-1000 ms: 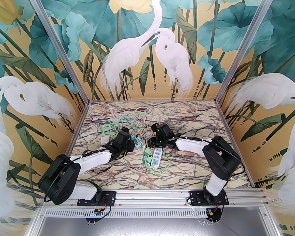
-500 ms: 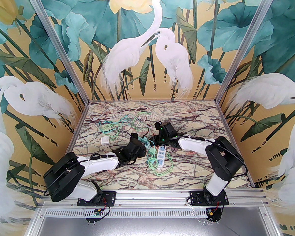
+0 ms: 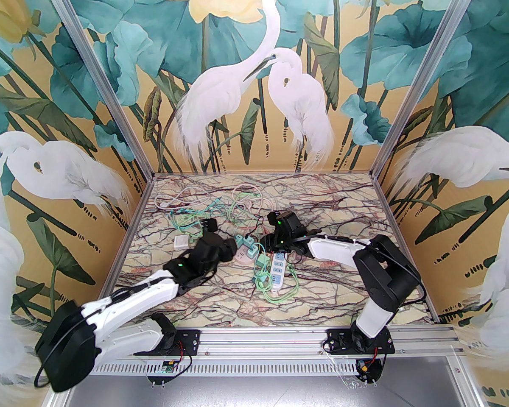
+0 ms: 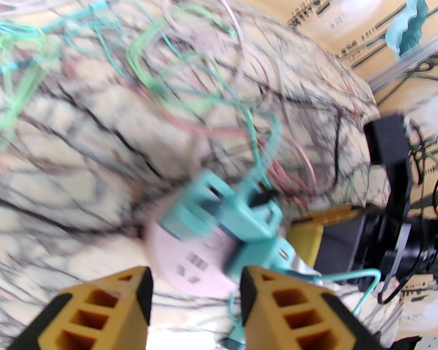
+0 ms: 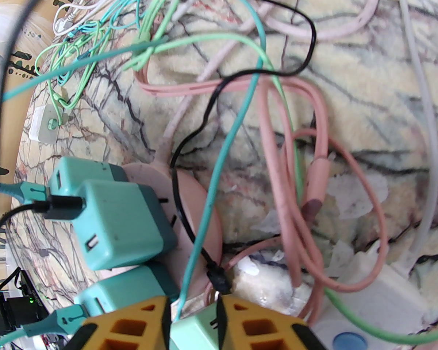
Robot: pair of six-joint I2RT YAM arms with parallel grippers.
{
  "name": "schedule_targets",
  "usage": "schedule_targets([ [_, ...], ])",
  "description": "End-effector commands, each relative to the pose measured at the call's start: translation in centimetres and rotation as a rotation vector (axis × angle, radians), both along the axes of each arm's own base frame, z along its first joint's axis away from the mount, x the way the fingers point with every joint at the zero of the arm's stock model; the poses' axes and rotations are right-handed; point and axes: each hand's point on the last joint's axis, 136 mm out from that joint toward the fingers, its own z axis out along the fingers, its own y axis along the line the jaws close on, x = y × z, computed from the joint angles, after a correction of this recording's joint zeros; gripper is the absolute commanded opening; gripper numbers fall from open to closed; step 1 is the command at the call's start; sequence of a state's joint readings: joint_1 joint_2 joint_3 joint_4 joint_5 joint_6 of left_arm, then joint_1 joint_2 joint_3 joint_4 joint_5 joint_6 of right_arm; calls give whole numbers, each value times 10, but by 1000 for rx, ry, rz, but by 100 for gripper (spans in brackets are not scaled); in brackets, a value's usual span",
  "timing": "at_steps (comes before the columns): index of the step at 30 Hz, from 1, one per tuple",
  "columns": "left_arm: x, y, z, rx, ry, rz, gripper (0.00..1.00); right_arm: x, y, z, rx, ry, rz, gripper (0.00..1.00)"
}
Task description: Pull the plug off the socket
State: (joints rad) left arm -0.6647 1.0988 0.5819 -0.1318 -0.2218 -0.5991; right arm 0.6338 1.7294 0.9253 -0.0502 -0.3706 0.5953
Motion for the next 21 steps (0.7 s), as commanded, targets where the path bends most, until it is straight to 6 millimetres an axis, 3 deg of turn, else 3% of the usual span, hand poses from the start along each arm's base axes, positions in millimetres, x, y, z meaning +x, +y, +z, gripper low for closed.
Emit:
schedule_targets([
  [1, -9, -9, -14, 99, 5, -187, 48, -4, 9, 6, 32, 17, 18, 30],
  [10, 10, -18, -38, 306, -25, -319, 53, -5, 16, -5, 37, 33, 39, 31],
  [21, 45, -27, -56, 391, -2, -381, 55, -8, 16, -4, 42, 17, 66, 32],
])
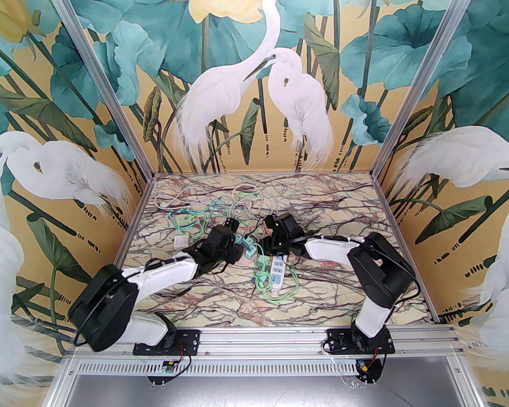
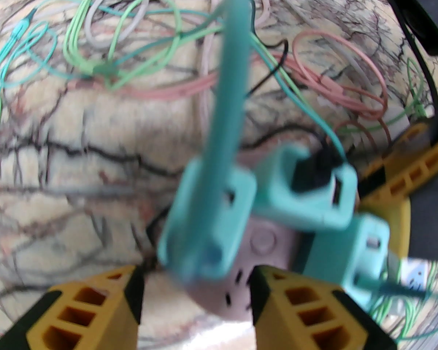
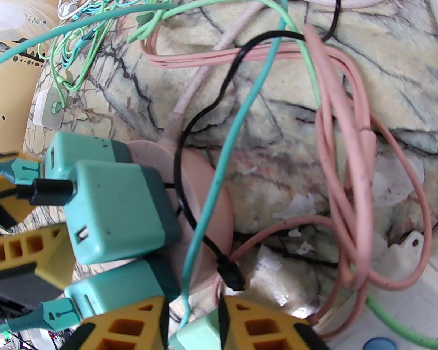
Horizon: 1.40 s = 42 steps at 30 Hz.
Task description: Pull the plug off the socket
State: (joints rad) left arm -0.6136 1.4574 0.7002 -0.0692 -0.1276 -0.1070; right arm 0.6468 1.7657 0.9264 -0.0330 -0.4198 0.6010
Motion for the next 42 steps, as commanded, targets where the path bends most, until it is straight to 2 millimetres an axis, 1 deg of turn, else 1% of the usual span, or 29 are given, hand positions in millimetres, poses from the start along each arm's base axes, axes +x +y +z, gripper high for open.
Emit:
schedule_targets([
  [1, 14, -8, 6, -24, -14, -54, 55, 2, 7, 6, 25, -25, 26, 32],
  [3, 17, -9, 6, -30, -13, -69, 55, 1, 7, 7, 26, -25, 26, 32],
  [6, 20, -12, 6, -56, -14, -100, 52, 2, 6, 7, 25, -22, 26, 32],
  [9, 19, -19, 2, -69, 5, -140, 48, 2, 7, 8, 27, -25, 28, 32],
  [11, 18, -20, -2, -67, 24, -150, 48, 1, 7, 8, 27, -25, 29, 32],
  [13, 17, -23, -10, -64, 47, -167, 39, 1, 7, 8, 28, -25, 29, 32],
  [14, 17, -23, -13, -59, 59, -161, 37, 1, 7, 8, 29, -25, 31, 32],
  [15, 17, -23, -14, -58, 71, -157, 34, 1, 6, 9, 28, -26, 28, 32],
  [16, 16, -23, -14, -62, 77, -156, 29, 1, 7, 10, 28, -29, 29, 32],
  [18, 16, -21, -13, -63, 77, -134, 27, 1, 5, 10, 26, -31, 26, 32],
  [20, 16, -16, -7, -67, 62, -104, 21, 1, 5, 11, 27, -34, 27, 33],
  [21, 15, -14, -5, -74, 58, -92, 21, 2, 4, 12, 25, -38, 24, 32],
  [23, 13, -9, -1, -79, 58, -46, 20, 2, 4, 14, 26, -44, 23, 32],
  [25, 9, -2, -2, -73, 67, 7, 22, 3, 3, 17, 26, -51, 18, 33],
  [27, 4, 7, -6, -39, 76, 74, 18, 4, 3, 21, 27, -52, 16, 33],
  [28, 2, 16, -8, -8, 80, 136, 17, 4, 3, 24, 32, -55, 16, 33],
  [29, -2, 19, -9, -8, 94, 166, 19, 5, 4, 28, 37, -60, 15, 34],
  [32, -12, 25, -11, -31, 106, 255, 19, 7, 6, 39, 57, -74, 9, 36],
  [33, -16, 25, -12, -57, 117, 273, 21, 7, 7, 43, 66, -77, 10, 36],
  [35, -20, 33, -13, -83, 122, 354, 24, 8, 11, 47, 89, -73, 14, 36],
  [37, -23, 32, -12, -125, 120, 378, 24, 8, 17, 49, 121, -58, 26, 36],
  [42, -25, 28, -9, -158, 120, 382, 23, 7, 31, 43, 181, -12, 55, 36],
])
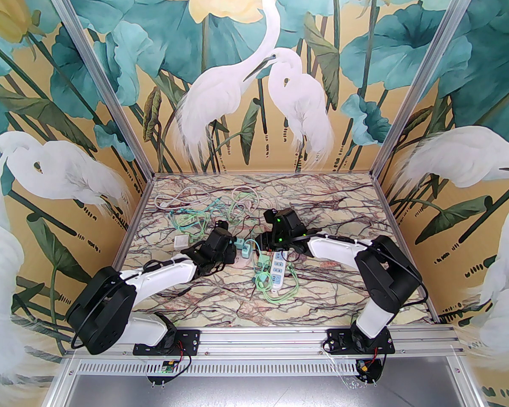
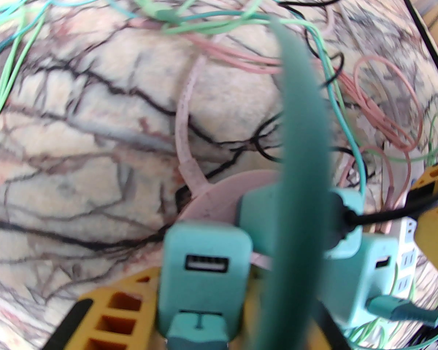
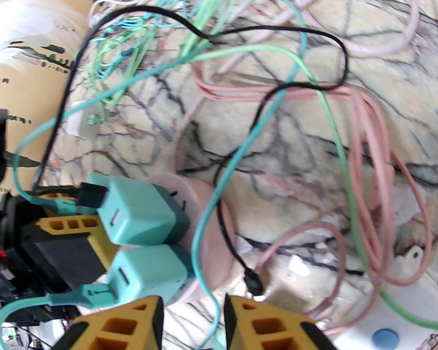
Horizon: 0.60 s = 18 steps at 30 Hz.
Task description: Pull the plug off the socket
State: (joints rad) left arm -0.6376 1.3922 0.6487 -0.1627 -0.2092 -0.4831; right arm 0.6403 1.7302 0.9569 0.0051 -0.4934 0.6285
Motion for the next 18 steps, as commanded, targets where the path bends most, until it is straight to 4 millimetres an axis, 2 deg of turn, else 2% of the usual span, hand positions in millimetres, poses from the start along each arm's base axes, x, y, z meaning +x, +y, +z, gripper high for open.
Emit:
schedule_targets([
  [1, -3, 5, 1, -15, 6, 70, 23, 0, 18, 8, 88, 25, 38, 36],
  [7, -3, 1, -5, 4, 22, 53, 24, 2, 25, 12, 129, 32, 45, 36],
  [11, -2, -1, -8, 26, 28, 47, 25, 0, 28, 7, 143, 51, 58, 37],
  [13, -2, -3, -9, 27, 34, 41, 25, -2, 31, 2, 140, 65, 70, 37],
  [18, -2, -5, -10, 28, 41, 30, 30, -8, 24, -28, 47, 109, 78, 37],
])
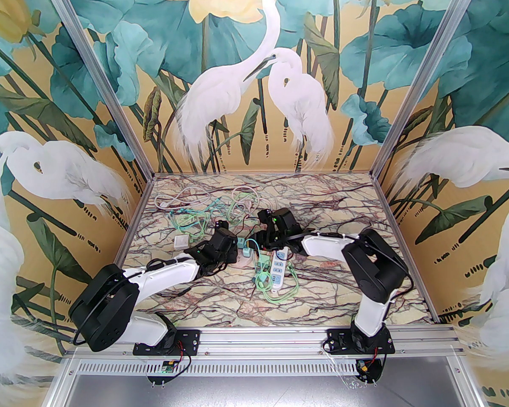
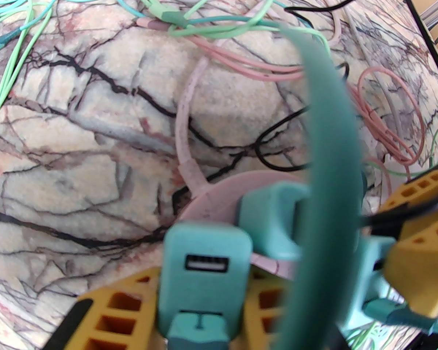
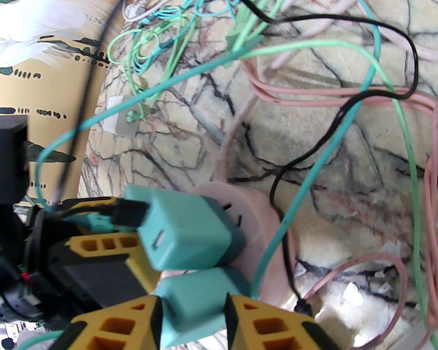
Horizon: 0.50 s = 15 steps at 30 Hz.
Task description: Pull the plug off the socket
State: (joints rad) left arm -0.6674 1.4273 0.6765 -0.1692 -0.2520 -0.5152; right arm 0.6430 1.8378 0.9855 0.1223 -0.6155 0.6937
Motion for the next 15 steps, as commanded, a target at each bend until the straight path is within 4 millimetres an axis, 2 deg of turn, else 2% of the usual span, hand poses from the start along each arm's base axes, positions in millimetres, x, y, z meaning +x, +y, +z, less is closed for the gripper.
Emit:
schedule_targets([
  [1, -5, 1, -9, 16, 44, 0, 33, -9, -4, -25, -79, 34, 24, 37],
  [6, -5, 0, -10, 77, 45, -73, 48, -7, -16, -46, -180, 45, 2, 34],
  [11, -2, -4, -8, 148, 35, -174, 50, -7, -18, -52, -200, 49, -6, 34],
  [15, 3, -3, -3, 186, 10, -219, 48, -6, -20, -52, -213, 39, -8, 33],
])
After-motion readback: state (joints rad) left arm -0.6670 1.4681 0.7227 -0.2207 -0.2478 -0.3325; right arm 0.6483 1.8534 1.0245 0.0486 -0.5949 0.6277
